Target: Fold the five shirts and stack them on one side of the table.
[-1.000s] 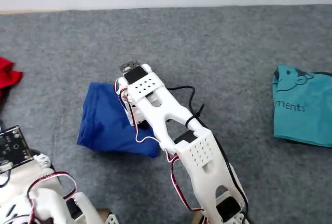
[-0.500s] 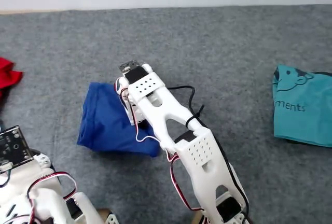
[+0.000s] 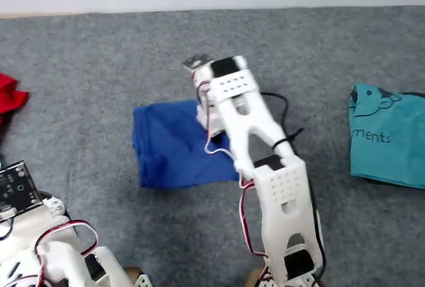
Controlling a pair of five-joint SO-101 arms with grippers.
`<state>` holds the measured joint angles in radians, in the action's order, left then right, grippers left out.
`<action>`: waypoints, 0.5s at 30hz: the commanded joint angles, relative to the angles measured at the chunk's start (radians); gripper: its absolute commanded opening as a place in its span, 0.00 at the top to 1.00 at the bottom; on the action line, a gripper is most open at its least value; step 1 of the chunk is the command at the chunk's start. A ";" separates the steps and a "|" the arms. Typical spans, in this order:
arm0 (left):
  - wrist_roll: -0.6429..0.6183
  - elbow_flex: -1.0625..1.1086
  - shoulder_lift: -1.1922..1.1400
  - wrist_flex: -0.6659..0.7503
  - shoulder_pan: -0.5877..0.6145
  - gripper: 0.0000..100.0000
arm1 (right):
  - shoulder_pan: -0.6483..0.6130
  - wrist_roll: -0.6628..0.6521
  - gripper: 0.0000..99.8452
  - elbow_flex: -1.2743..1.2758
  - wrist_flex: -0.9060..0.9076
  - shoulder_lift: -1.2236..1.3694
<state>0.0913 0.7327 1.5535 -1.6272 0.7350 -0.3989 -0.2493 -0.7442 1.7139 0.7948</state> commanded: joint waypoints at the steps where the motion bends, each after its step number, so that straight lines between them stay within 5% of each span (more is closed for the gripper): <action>1: 0.009 -0.007 0.006 0.000 0.003 1.00 | 0.076 -0.172 0.99 -0.018 0.004 -0.084; 15: 0.009 -0.005 0.006 -0.005 0.003 1.00 | 0.219 -0.683 0.99 -0.017 -0.223 0.004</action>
<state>0.0913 0.7327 1.5535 -1.6272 0.7350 -0.1964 -0.8539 -0.7426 1.5650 0.8163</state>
